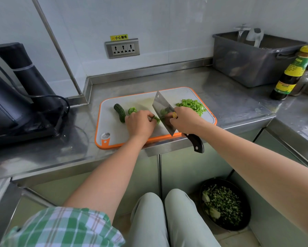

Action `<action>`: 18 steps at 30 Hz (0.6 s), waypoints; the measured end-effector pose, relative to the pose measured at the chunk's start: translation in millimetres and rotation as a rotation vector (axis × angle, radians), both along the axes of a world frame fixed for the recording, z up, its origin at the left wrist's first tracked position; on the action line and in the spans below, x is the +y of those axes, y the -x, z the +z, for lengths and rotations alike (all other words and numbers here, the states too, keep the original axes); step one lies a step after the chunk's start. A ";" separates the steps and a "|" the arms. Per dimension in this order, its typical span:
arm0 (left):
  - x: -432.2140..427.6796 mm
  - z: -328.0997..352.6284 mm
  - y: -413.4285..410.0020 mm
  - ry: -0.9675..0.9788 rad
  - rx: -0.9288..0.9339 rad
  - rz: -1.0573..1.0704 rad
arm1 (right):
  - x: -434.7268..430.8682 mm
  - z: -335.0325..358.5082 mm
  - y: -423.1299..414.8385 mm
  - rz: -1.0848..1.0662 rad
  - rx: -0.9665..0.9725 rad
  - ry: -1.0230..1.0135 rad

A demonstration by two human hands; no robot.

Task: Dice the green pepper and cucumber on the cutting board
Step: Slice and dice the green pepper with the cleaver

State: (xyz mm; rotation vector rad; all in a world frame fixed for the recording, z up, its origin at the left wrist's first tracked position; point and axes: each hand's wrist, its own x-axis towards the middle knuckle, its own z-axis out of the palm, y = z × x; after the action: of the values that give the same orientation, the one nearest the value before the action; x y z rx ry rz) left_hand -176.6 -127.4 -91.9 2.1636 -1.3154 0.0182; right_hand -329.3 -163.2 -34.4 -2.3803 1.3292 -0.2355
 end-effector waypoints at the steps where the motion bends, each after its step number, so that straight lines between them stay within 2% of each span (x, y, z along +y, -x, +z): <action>1: 0.6 0.5 1.0 0.000 -0.003 0.015 | 0.3 0.0 -0.3 -0.008 -0.004 -0.006; 6: 3.3 0.5 3.8 0.017 0.012 0.087 | 6.4 5.3 -1.3 -0.013 -0.043 -0.015; 12: 1.5 0.7 6.6 -0.006 0.052 0.162 | 12.2 2.4 -8.6 0.008 0.013 -0.004; 18: 1.3 -4.9 -2.0 0.081 0.148 0.075 | 8.6 4.0 -8.8 0.008 0.022 -0.003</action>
State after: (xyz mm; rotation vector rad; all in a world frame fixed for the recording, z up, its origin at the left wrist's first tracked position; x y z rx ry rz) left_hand -174.6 -126.1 -96.9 2.1019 -1.1316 -0.0569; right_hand -320.5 -154.6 -30.4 -2.3912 1.3290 -0.2059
